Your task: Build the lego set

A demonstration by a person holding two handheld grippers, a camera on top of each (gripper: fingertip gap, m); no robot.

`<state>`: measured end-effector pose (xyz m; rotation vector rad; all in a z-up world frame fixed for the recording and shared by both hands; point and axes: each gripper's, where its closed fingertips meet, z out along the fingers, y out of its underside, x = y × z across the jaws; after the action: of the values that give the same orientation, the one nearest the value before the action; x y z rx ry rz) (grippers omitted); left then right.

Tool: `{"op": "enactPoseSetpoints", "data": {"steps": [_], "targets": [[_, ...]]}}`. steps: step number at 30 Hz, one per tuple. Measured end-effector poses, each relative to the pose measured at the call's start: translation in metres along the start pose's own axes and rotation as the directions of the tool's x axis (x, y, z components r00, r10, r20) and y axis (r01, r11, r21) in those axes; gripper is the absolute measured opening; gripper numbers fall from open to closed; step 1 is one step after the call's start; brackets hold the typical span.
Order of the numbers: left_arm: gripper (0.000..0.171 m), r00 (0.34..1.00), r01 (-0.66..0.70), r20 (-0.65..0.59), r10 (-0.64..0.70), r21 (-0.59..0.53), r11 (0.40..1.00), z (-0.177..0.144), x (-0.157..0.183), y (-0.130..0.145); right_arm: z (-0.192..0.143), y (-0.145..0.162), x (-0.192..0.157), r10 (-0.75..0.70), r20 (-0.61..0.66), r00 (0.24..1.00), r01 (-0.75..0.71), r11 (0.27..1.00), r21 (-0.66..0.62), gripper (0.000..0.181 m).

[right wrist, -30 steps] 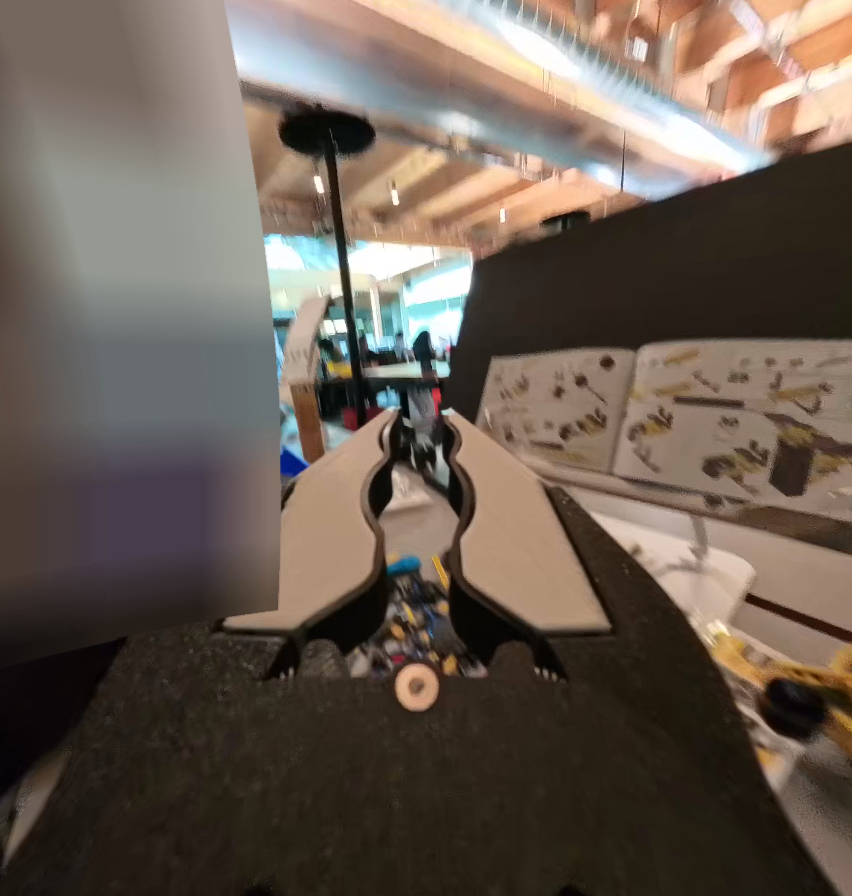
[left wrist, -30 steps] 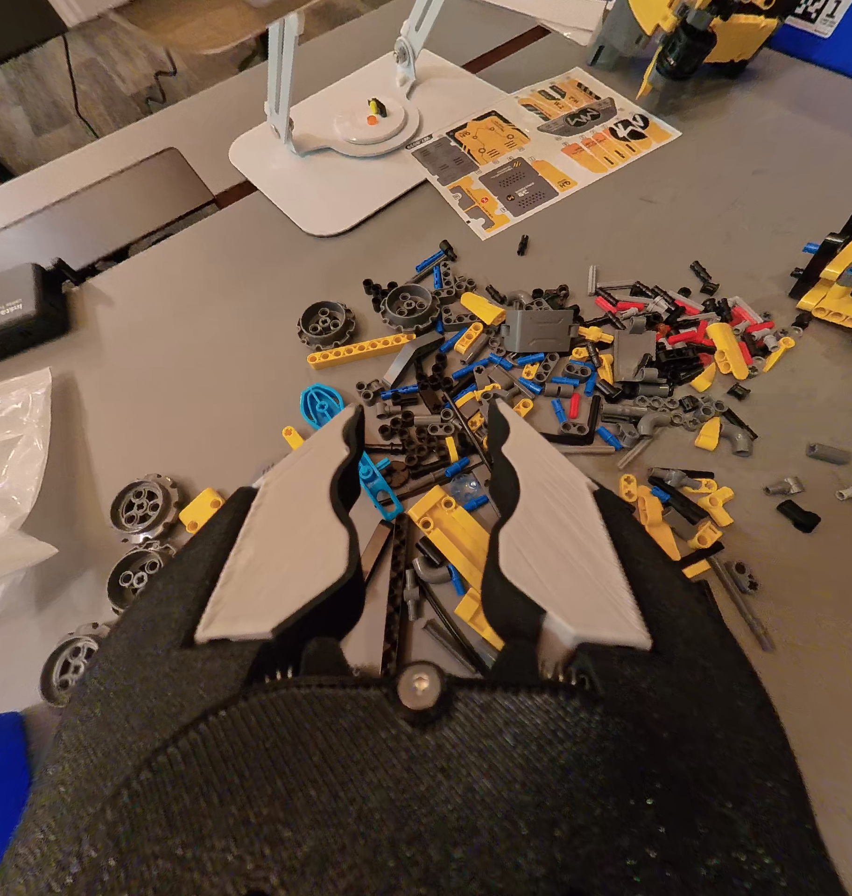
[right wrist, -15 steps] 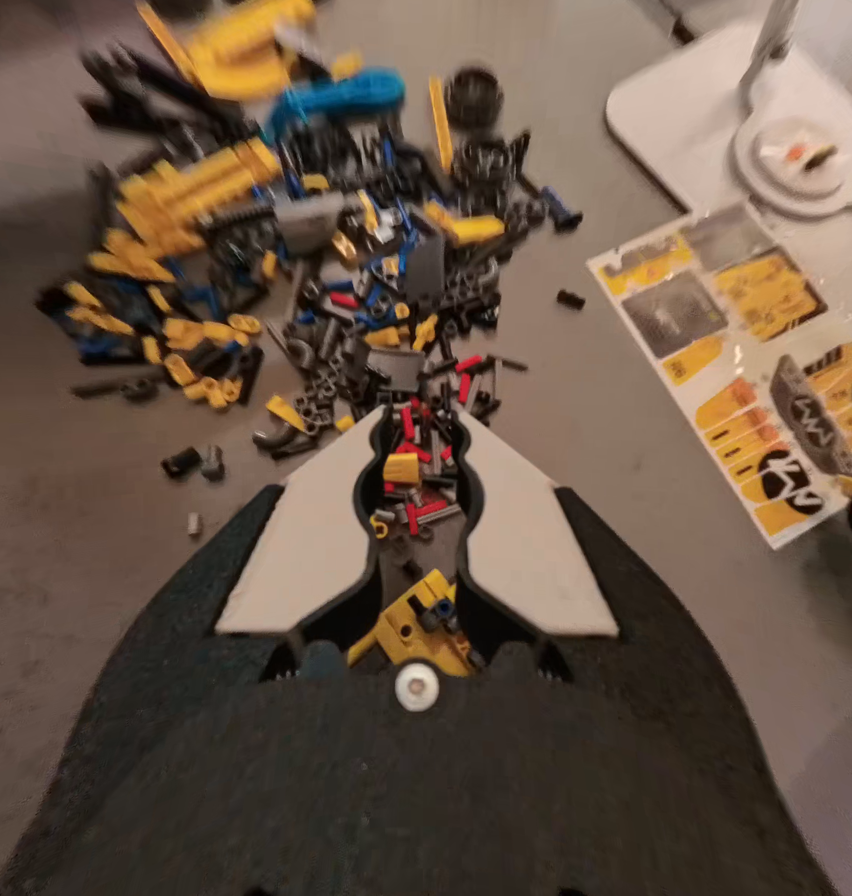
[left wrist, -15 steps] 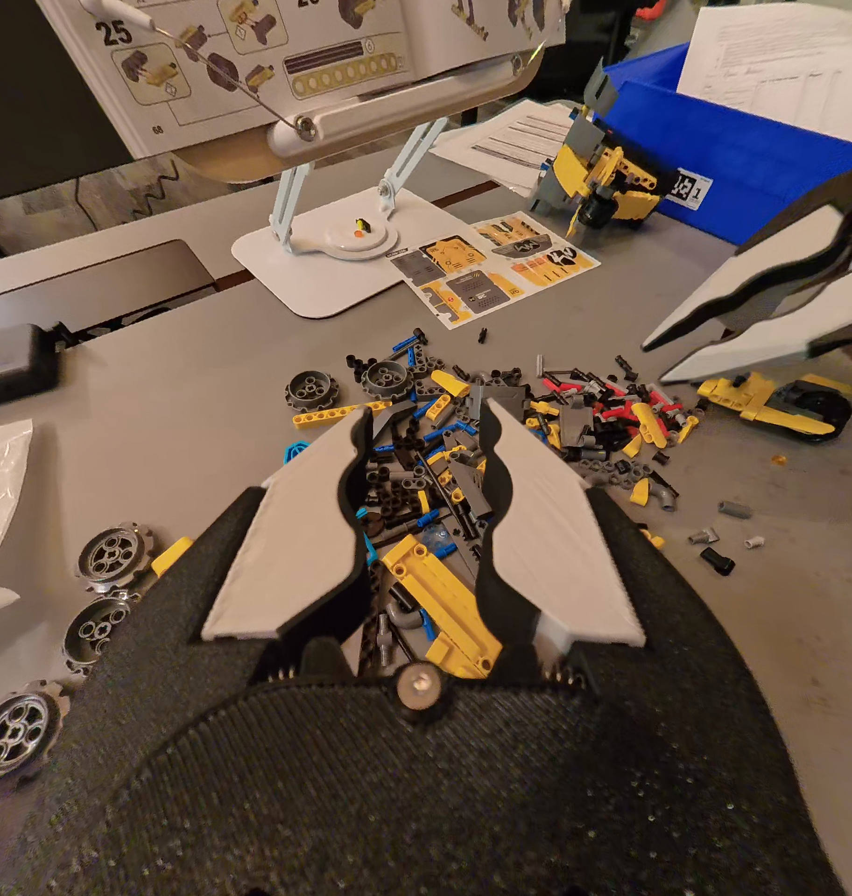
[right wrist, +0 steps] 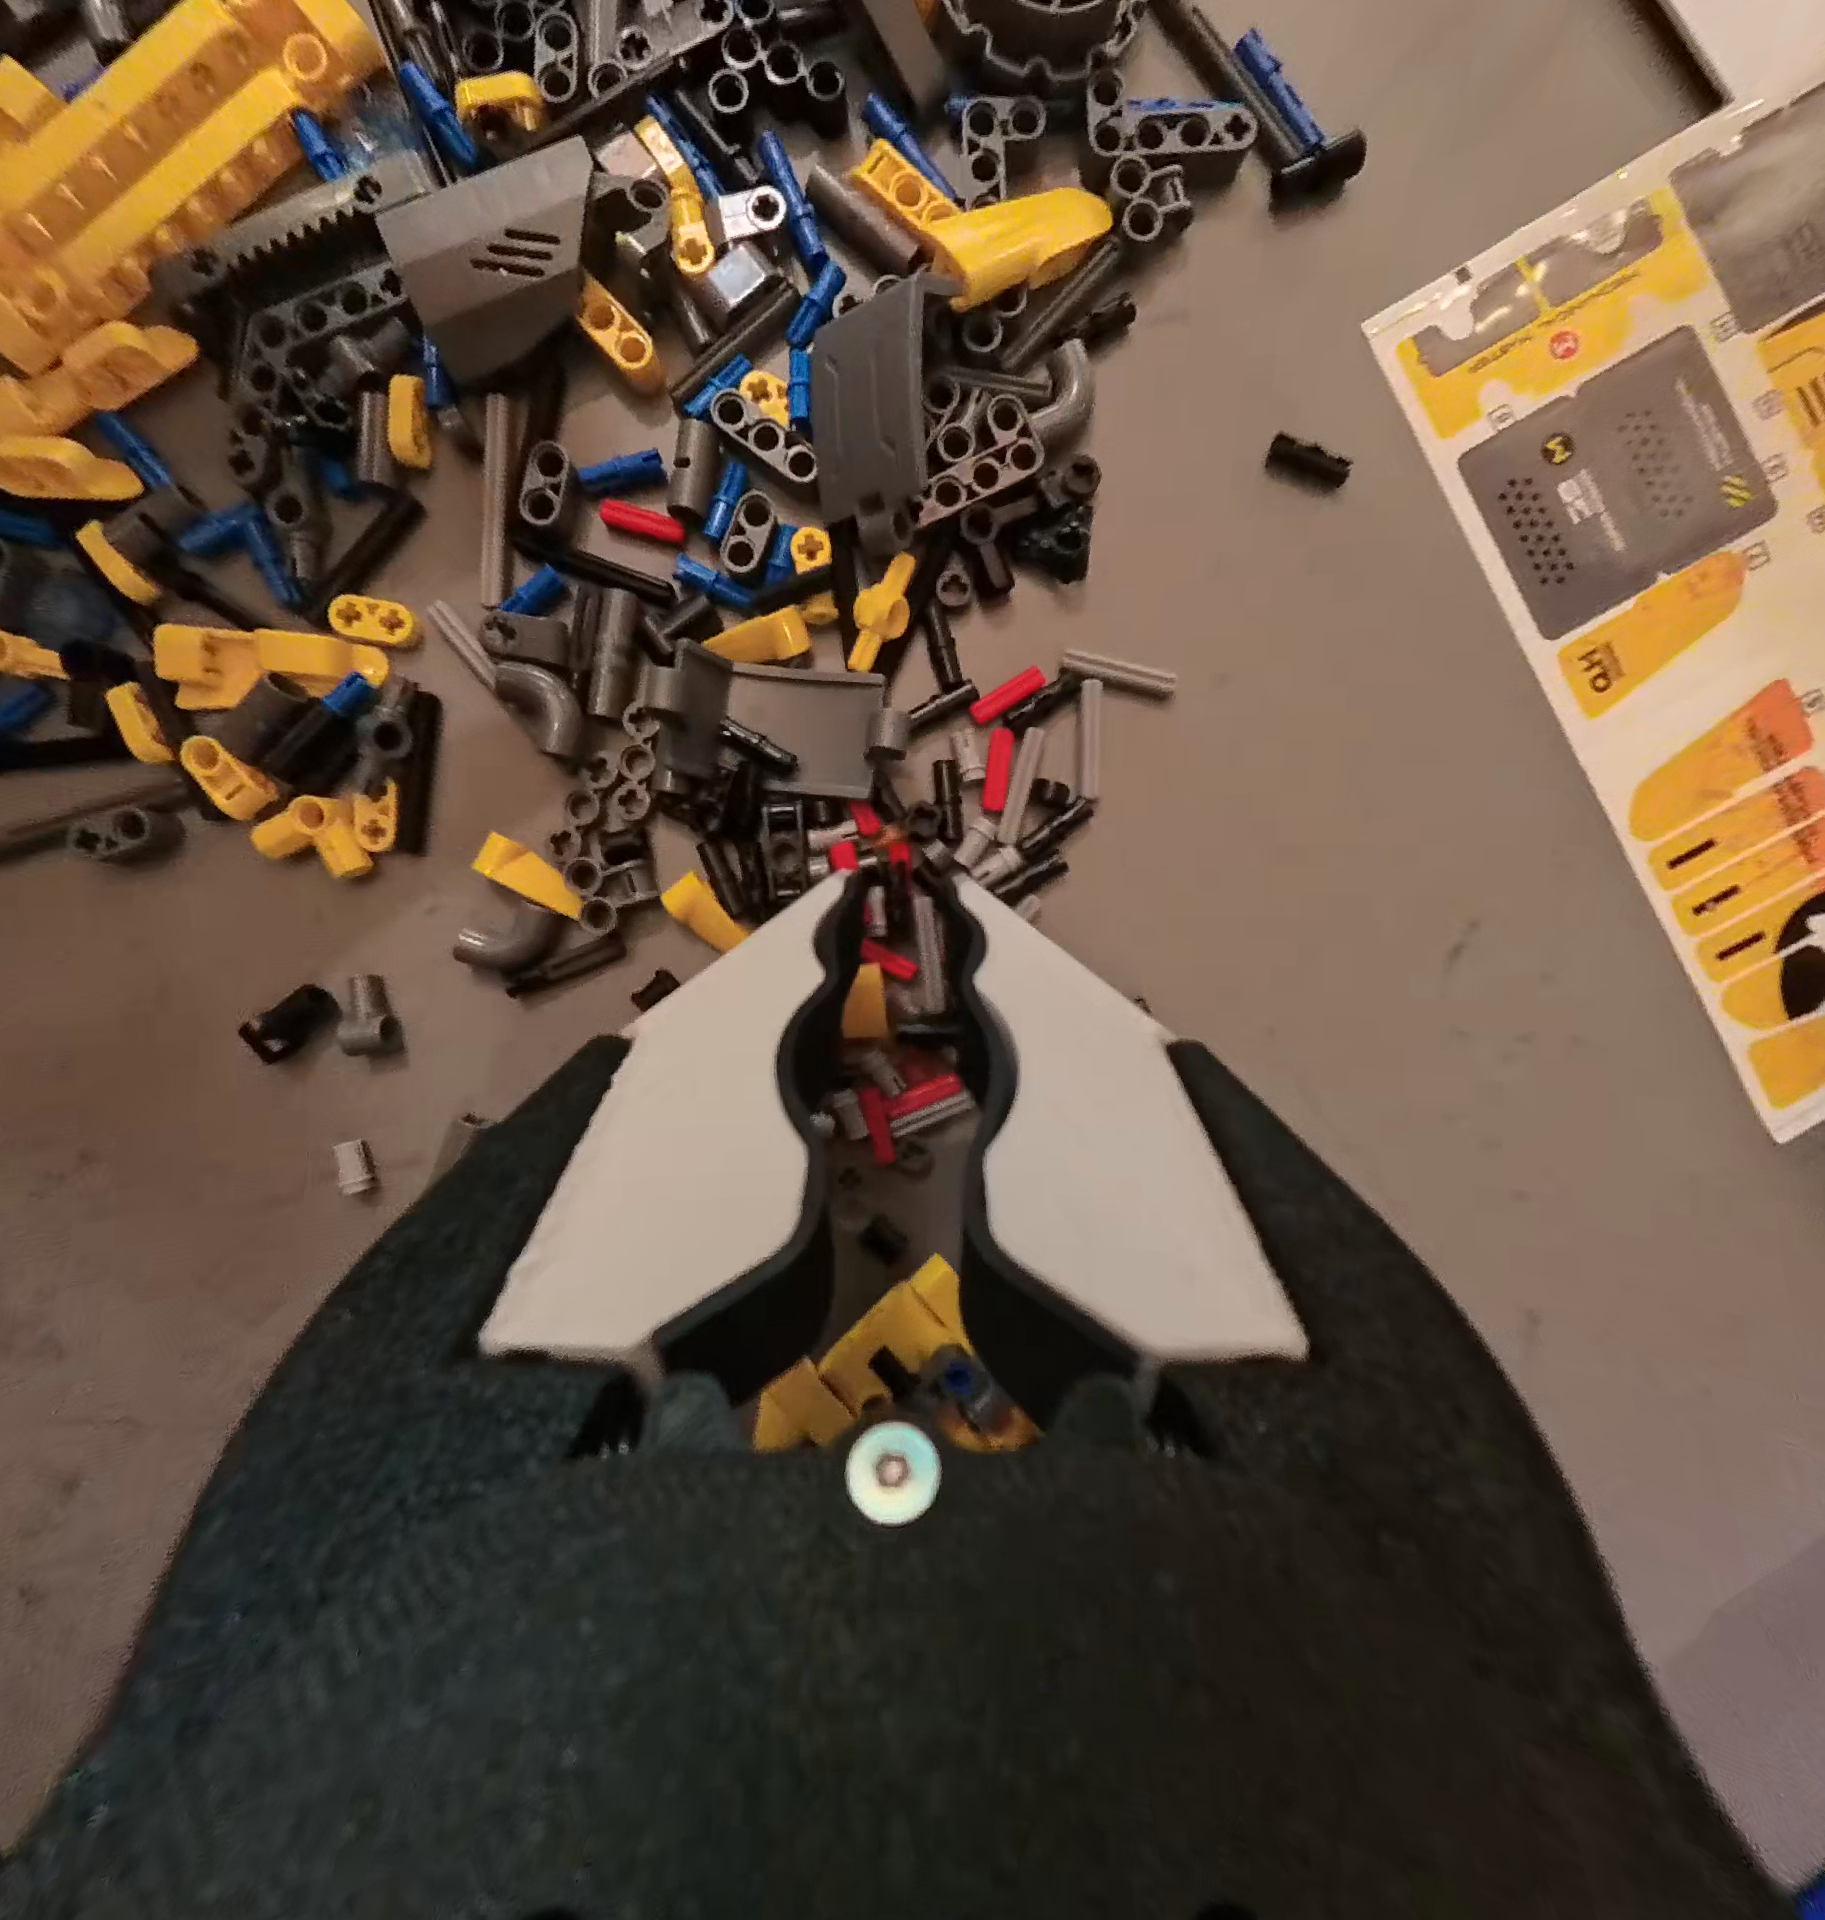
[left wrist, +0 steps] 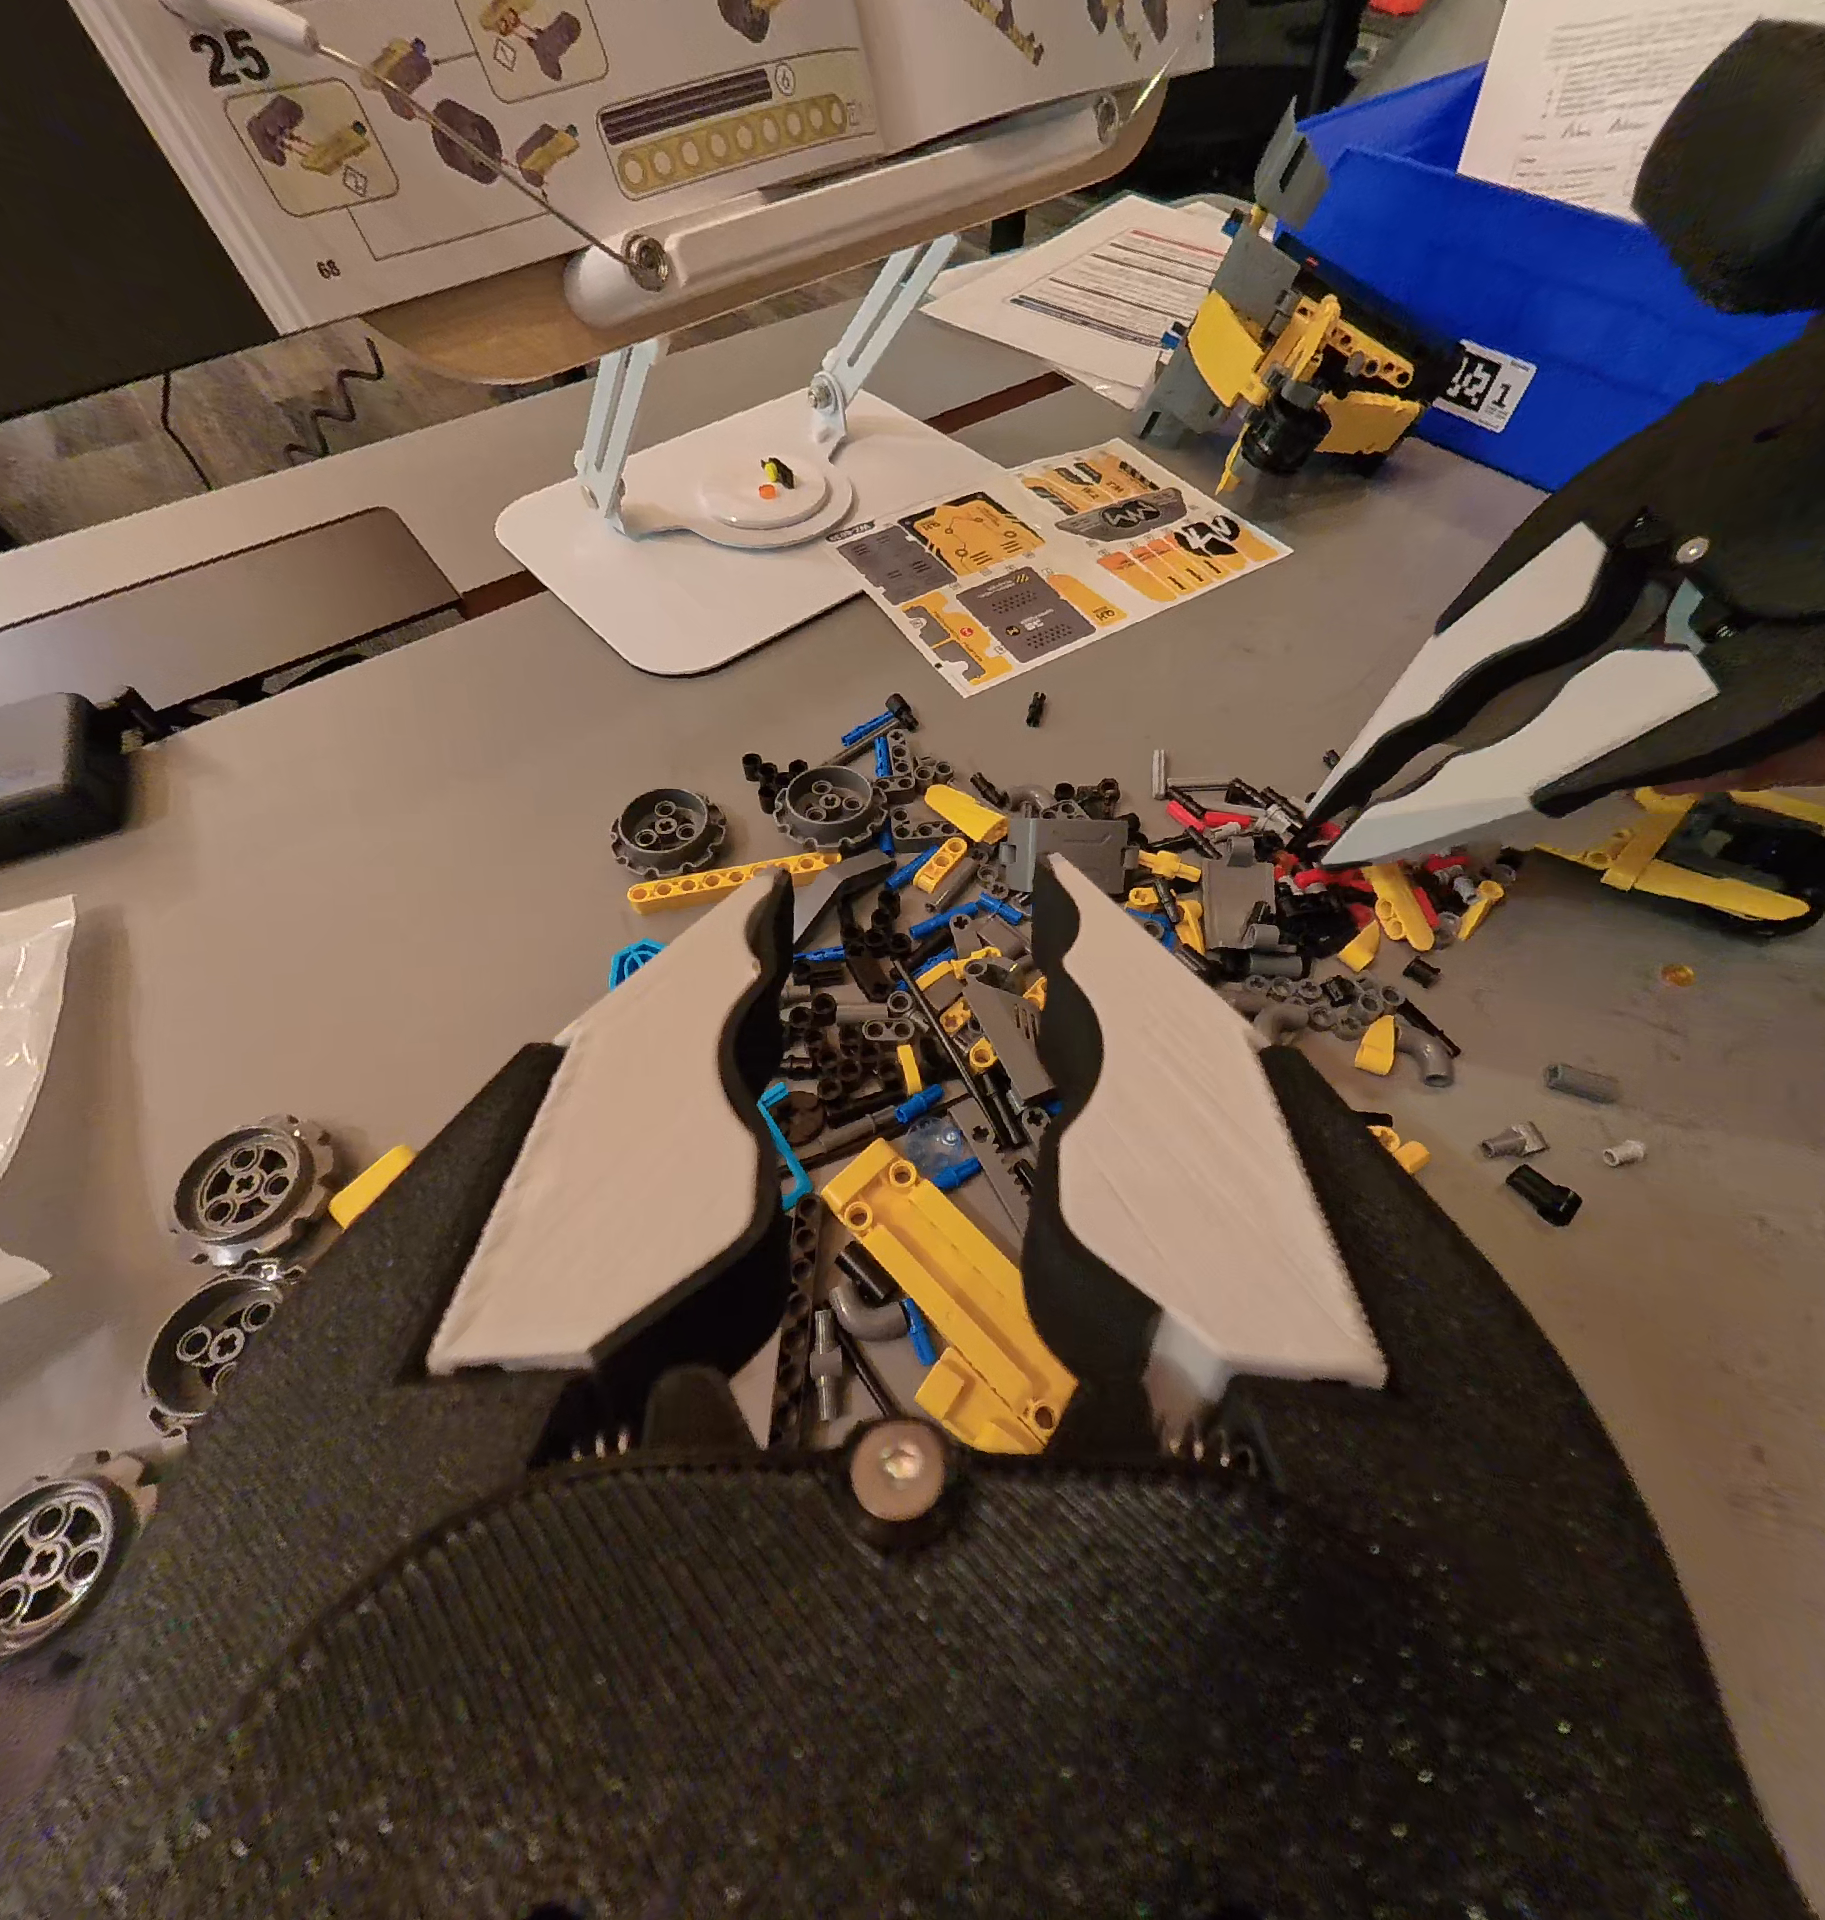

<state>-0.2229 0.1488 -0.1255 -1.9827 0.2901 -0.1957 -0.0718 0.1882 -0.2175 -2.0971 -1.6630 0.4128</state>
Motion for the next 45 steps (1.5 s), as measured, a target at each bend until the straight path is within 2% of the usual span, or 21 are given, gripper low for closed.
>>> {"op": "enactPoseSetpoints", "data": {"steps": [4,18,23,28,30,32,34,37,45], "targets": [[0.044,1.000,-0.002,0.003,0.002,-0.001,1.000,0.000,0.000,0.000,0.001,0.000,-0.004,-0.013,0.001,1.000,0.013,1.000,0.002,0.007],[0.045,1.000,-0.007,-0.001,0.007,-0.013,1.000,0.001,0.000,0.002,-0.002,0.004,-0.002,0.028,0.027,0.999,-0.029,0.999,0.024,0.004],[0.045,1.000,-0.007,0.000,0.007,-0.014,1.000,0.001,0.000,0.003,-0.023,-0.015,0.004,0.035,0.018,0.999,-0.038,0.985,0.169,0.004],[0.045,1.000,-0.012,0.004,0.012,-0.021,1.000,0.002,0.000,0.004,-0.057,-0.037,0.016,0.040,0.014,0.999,-0.043,0.921,0.388,0.004],[0.045,1.000,-0.014,0.004,0.014,-0.026,1.000,0.003,0.000,0.005,-0.071,-0.042,0.018,0.044,0.051,0.998,-0.063,0.881,0.469,0.003],[0.045,1.000,-0.016,0.004,0.016,-0.035,0.999,0.004,0.001,0.006,-0.081,-0.045,0.012,0.049,0.153,0.987,-0.124,0.840,0.528,0.004],[0.045,1.000,-0.023,0.006,0.024,-0.048,0.999,0.005,0.001,0.009,-0.087,-0.046,0.007,0.055,0.249,0.967,-0.190,0.809,0.557,0.004],[0.045,0.999,-0.036,0.018,0.037,-0.070,0.997,0.007,0.000,0.012,-0.086,-0.046,0.004,0.059,0.308,0.950,-0.229,0.802,0.552,0.004],[0.045,0.998,-0.014,0.053,0.019,-0.088,0.996,0.007,-0.009,0.017,-0.081,-0.047,-0.007,0.010,0.257,0.966,-0.152,0.828,0.540,0.004]]}}
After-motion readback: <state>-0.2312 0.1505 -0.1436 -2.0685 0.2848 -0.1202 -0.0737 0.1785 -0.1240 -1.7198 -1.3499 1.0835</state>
